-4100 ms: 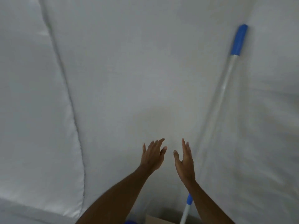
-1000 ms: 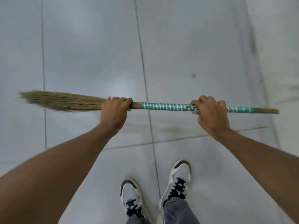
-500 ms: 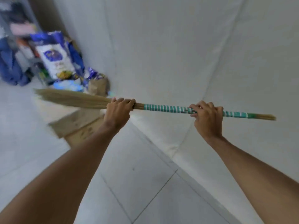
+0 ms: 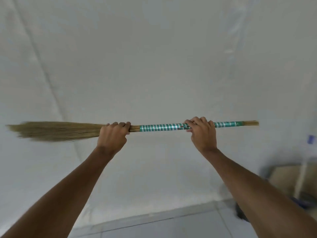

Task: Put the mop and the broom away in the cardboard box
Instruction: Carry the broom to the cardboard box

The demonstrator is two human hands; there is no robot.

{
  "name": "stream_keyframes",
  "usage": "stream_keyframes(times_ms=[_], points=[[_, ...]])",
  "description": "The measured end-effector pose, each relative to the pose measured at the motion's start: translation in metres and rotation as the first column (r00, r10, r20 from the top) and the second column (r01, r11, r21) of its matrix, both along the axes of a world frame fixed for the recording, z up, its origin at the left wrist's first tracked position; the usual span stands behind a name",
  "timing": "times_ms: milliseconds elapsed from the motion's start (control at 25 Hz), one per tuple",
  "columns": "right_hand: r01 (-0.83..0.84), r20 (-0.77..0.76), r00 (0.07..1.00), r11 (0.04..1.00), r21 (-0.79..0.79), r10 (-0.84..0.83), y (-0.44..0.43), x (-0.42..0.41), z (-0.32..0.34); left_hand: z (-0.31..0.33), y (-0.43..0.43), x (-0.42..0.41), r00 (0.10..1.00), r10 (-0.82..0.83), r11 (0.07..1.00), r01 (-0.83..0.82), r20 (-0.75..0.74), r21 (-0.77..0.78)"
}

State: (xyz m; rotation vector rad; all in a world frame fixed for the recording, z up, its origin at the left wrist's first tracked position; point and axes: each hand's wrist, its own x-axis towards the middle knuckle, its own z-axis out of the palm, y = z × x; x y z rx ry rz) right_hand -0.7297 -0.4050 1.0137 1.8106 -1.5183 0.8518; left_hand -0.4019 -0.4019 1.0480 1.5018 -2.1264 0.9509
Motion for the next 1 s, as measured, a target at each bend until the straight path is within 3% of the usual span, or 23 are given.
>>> stream_keyframes(times_ms=[240,480,800,1000], points=[[0.280,0.068,0.955,0.952,0.123,-0.289,0.114,-0.263,-0.018,-0.020,0.029,-0.280,0.970,-0.239,0.970,0.236,0.052,0.053],[0.456,0.111,0.870,0.869,0.190,-0.480,0.194,-0.467,-0.063,-0.060,0.048,-0.505,0.899,-0.430,0.893,0.411,0.081,0.183],[0.594,0.083,0.751,0.726,0.346,-0.655,0.205,-0.738,-0.127,-0.147,0.012,-0.802,0.795,-0.598,0.780,0.547,0.105,0.303],[0.586,0.092,0.717,0.668,0.459,-0.691,0.186,-0.874,-0.149,-0.179,-0.016,-0.945,0.781,-0.617,0.740,0.531,0.103,0.413]])
